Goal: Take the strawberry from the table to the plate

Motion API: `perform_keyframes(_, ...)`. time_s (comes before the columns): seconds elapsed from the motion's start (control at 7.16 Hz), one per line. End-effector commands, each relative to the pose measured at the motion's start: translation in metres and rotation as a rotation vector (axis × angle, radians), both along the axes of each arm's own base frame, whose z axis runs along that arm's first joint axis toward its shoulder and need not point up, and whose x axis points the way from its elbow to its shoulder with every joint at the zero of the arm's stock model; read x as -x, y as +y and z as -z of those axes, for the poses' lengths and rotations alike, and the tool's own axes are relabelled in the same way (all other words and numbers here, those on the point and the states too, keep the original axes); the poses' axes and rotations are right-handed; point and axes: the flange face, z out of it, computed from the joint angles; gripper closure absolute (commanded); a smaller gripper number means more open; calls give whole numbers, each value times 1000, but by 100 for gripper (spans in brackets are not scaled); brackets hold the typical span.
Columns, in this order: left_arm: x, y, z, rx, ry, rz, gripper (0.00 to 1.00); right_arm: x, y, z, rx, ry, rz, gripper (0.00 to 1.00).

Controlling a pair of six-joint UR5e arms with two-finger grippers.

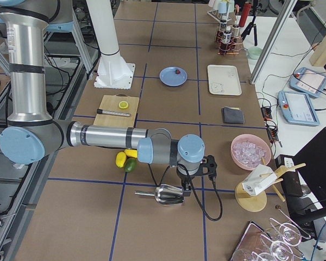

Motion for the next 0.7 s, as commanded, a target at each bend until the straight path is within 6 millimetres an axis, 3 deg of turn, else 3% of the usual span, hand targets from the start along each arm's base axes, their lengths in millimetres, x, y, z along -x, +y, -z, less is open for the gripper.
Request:
perform_keyframes(0.0, 0, 0, -1, 0, 0, -1, 0, 0, -2, 2, -1, -3, -2, 0)
perform_keyframes(0.56, 0, 0, 2, -6, 0, -2, 0, -3, -2, 3, -4, -3, -9, 0)
